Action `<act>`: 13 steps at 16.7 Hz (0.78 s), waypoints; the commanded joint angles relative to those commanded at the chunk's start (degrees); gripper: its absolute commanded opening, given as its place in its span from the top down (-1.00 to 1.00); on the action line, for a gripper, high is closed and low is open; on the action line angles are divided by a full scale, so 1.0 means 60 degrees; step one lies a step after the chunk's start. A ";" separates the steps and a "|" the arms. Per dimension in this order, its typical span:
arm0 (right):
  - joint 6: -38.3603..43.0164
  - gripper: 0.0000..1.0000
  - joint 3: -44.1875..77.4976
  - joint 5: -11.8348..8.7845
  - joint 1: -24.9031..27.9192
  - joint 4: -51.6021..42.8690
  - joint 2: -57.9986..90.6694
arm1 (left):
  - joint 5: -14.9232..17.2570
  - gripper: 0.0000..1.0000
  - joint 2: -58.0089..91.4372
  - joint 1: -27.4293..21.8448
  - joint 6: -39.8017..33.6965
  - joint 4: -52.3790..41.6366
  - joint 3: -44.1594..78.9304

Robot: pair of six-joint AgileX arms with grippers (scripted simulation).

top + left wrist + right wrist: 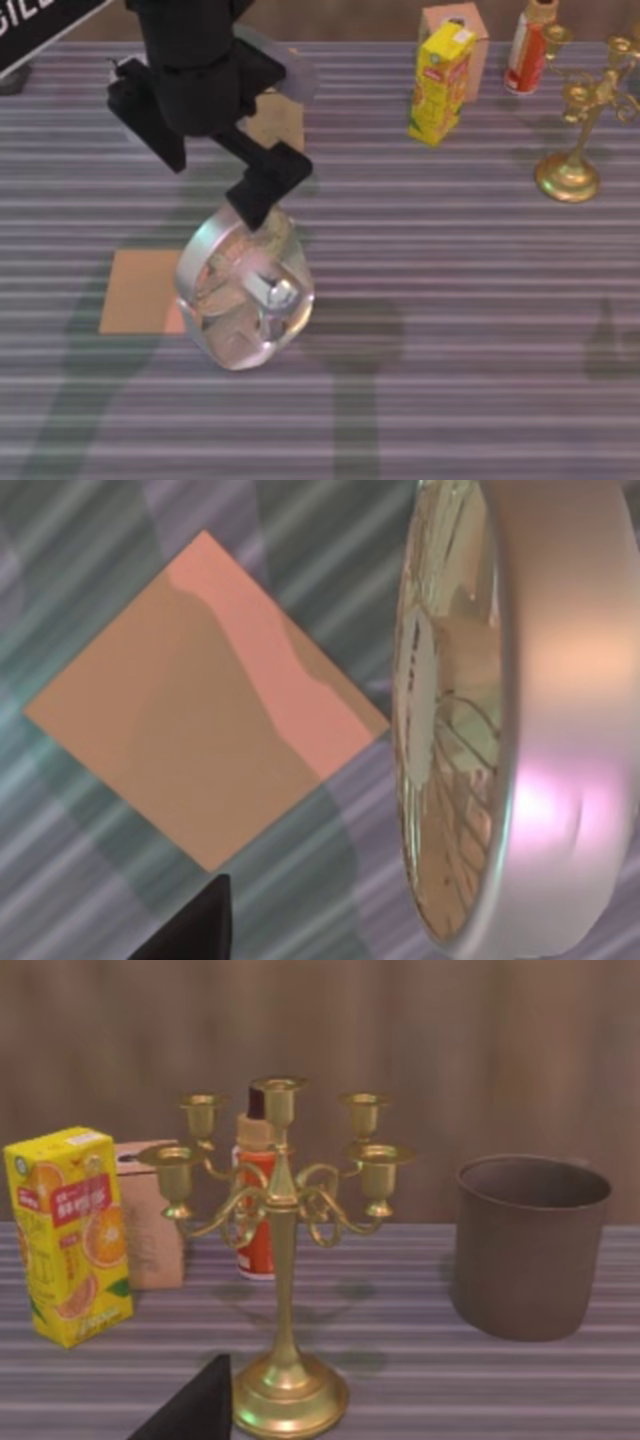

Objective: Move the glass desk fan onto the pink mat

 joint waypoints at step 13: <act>0.0000 -1.00 0.0000 0.0000 0.0000 0.0000 0.0000 | 0.0000 -1.00 -0.0081 -0.0030 0.0027 0.1915 -0.2008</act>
